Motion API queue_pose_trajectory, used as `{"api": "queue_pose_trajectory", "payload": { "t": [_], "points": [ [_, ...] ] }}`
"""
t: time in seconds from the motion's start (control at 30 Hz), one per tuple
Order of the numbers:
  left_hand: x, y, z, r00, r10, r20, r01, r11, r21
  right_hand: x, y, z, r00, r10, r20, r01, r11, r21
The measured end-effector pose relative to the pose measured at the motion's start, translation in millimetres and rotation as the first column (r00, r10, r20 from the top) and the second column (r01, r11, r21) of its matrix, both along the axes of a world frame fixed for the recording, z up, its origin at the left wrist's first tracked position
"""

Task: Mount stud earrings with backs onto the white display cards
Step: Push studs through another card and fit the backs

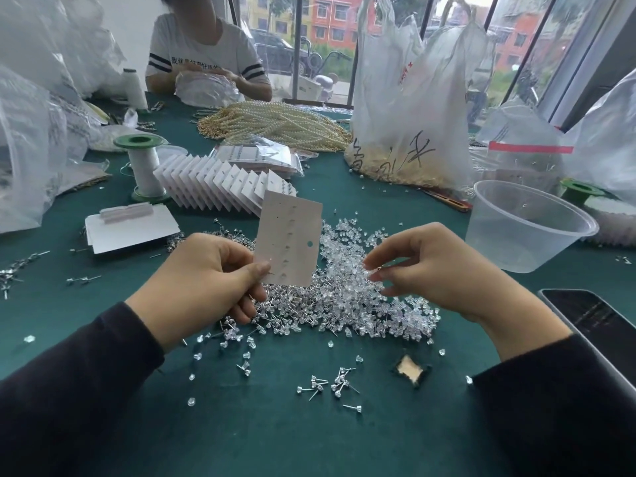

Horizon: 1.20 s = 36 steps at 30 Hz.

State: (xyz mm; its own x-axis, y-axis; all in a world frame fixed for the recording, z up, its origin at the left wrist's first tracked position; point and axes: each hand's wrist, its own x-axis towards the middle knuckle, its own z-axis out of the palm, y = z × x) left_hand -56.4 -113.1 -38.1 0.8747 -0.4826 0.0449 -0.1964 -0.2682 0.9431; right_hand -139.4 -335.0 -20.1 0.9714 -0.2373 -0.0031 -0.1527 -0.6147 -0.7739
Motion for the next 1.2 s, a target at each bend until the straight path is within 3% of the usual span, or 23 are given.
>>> {"api": "queue_pose_trajectory", "payload": {
  "t": [0.07,0.23,0.47,0.63,0.73,0.87,0.93,1.2],
  "points": [
    [0,0,0,1.000,-0.009,0.004,0.009,1.000,0.004,-1,-2,1,1.000,-0.019,0.023,0.020,1.000,-0.023],
    [1,1,-2,1.000,-0.018,0.009,0.018,1.000,0.008,0,-4,-1,0.993,-0.050,-0.105,0.008,0.930,-0.368],
    [1,1,-2,1.000,-0.010,-0.012,0.010,1.000,-0.013,3,3,-9,0.990,-0.038,-0.138,-0.024,0.908,-0.419],
    [-1,-1,-1,0.992,-0.009,-0.128,0.001,0.998,-0.063,0,3,-2,0.999,-0.051,-0.019,0.045,0.965,-0.257],
    [-2,-2,-2,0.983,-0.022,-0.184,0.011,0.998,-0.065,-1,9,-1,0.989,-0.052,0.136,0.084,0.965,-0.248],
    [-6,-6,-3,0.975,-0.044,-0.218,0.030,0.997,-0.069,-1,44,-3,0.879,0.056,0.474,0.045,0.979,-0.200],
    [-8,-9,-4,0.976,-0.044,-0.215,0.030,0.997,-0.067,1,62,-9,0.817,0.126,0.563,0.001,0.975,-0.220],
    [-13,-10,-3,0.984,-0.032,-0.174,0.016,0.996,-0.092,10,78,-27,0.810,0.181,0.558,-0.017,0.958,-0.286]
  ]
}}
